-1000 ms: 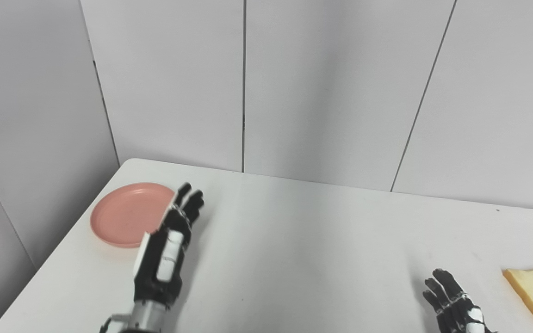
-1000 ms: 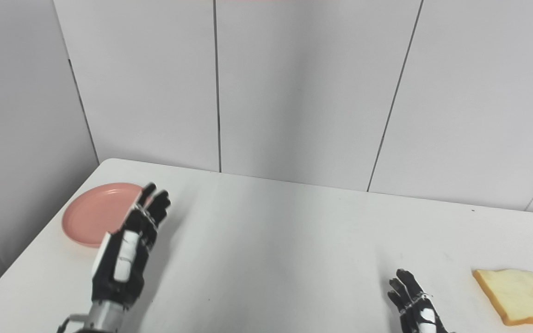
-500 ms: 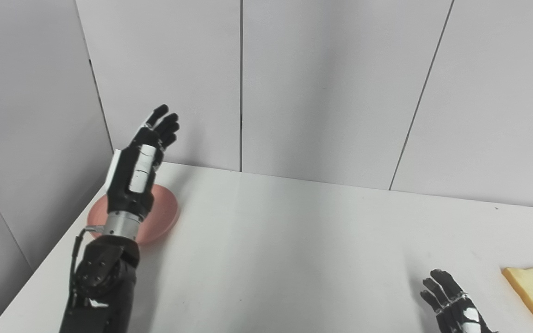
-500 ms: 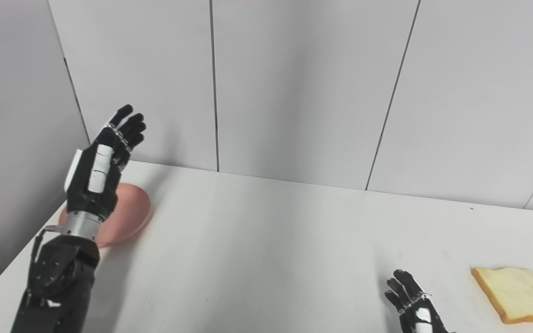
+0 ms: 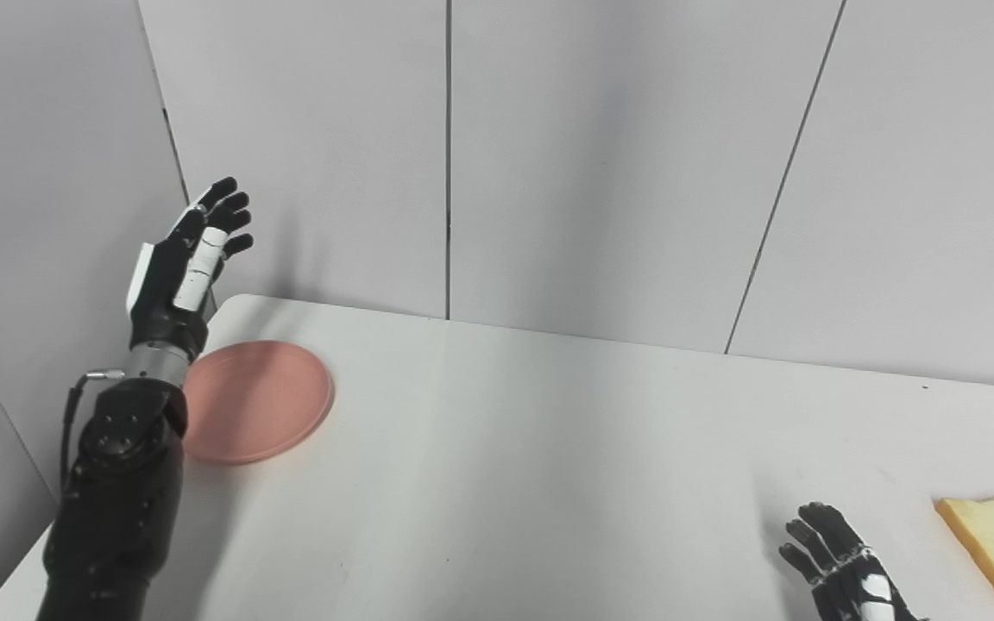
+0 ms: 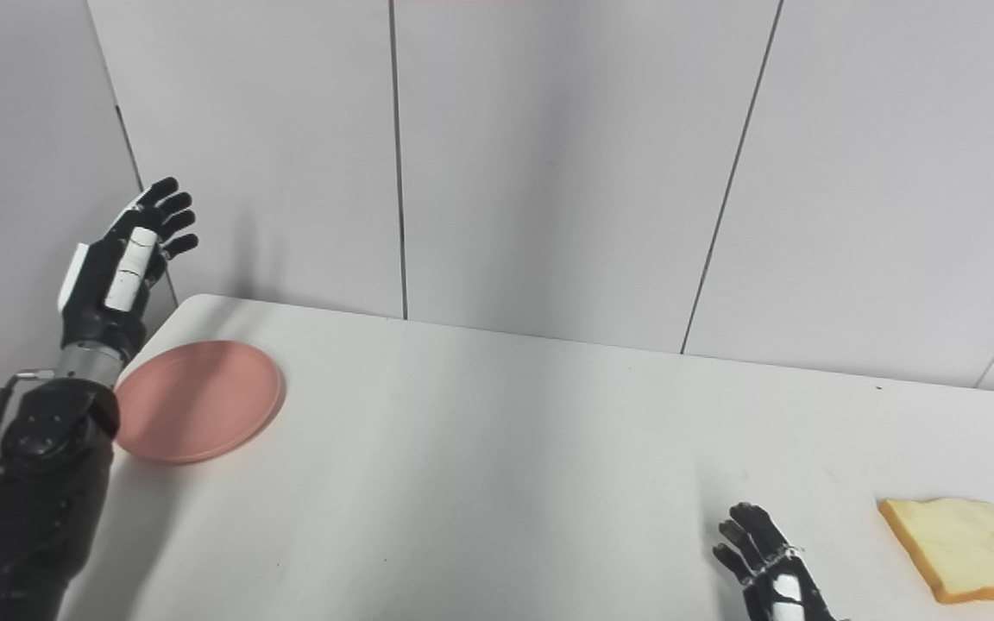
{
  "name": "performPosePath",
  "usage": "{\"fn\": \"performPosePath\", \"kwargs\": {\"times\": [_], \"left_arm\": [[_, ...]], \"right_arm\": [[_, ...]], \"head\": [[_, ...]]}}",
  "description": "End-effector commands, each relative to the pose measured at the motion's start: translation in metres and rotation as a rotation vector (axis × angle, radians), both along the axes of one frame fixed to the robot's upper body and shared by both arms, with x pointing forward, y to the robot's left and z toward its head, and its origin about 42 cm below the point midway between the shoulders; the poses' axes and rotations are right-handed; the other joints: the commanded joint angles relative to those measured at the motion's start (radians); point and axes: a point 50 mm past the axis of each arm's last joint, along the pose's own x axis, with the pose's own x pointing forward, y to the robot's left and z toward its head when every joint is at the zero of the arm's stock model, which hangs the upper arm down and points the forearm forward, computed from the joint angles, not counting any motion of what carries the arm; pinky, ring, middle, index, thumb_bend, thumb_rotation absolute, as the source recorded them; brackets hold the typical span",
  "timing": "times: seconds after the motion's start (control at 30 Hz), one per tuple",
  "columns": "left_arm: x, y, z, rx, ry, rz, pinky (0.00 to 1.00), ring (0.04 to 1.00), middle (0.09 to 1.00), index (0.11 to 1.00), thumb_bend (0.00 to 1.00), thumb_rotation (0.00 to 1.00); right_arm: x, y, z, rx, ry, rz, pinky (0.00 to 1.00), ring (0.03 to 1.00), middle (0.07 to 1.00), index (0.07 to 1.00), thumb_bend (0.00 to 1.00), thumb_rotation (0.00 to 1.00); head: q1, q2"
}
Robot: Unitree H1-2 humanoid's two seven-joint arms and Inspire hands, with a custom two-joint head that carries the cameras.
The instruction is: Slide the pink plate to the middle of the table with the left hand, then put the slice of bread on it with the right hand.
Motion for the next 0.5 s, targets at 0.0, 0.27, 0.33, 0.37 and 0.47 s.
{"fn": "performPosePath", "kwargs": {"times": [0.0, 0.27, 0.33, 0.37, 0.47], "left_arm": [[0.012, 0.014, 0.029, 0.039, -0.078, 0.022, 0.79, 0.888, 0.865, 0.846, 0.95, 0.78], [0.027, 0.044, 0.012, 0.024, -0.033, 0.089, 0.76, 0.863, 0.869, 0.855, 0.92, 0.75], [0.028, 0.05, 0.005, 0.028, -0.01, 0.112, 0.77, 0.87, 0.871, 0.853, 0.86, 0.74], [0.029, 0.053, 0.001, 0.028, -0.001, 0.12, 0.78, 0.878, 0.878, 0.855, 0.84, 0.74], [0.029, 0.061, -0.011, 0.043, 0.017, 0.147, 0.81, 0.897, 0.898, 0.861, 0.86, 0.73]], "right_arm": [[-0.016, 0.01, -0.035, 0.043, 0.117, 0.005, 0.82, 0.831, 0.825, 0.783, 0.81, 0.85], [-0.018, 0.009, -0.034, 0.039, 0.119, 0.004, 0.82, 0.831, 0.822, 0.792, 0.81, 0.86], [-0.018, 0.009, -0.034, 0.038, 0.118, 0.005, 0.82, 0.83, 0.821, 0.795, 0.8, 0.86], [-0.018, 0.009, -0.034, 0.039, 0.117, 0.005, 0.82, 0.828, 0.82, 0.794, 0.8, 0.86], [-0.019, 0.008, -0.033, 0.036, 0.116, 0.005, 0.82, 0.826, 0.817, 0.792, 0.8, 0.86]], "head": [[0.001, 0.0], [-0.001, 0.005], [-0.001, 0.007], [-0.001, 0.007], [-0.003, 0.01]]}}
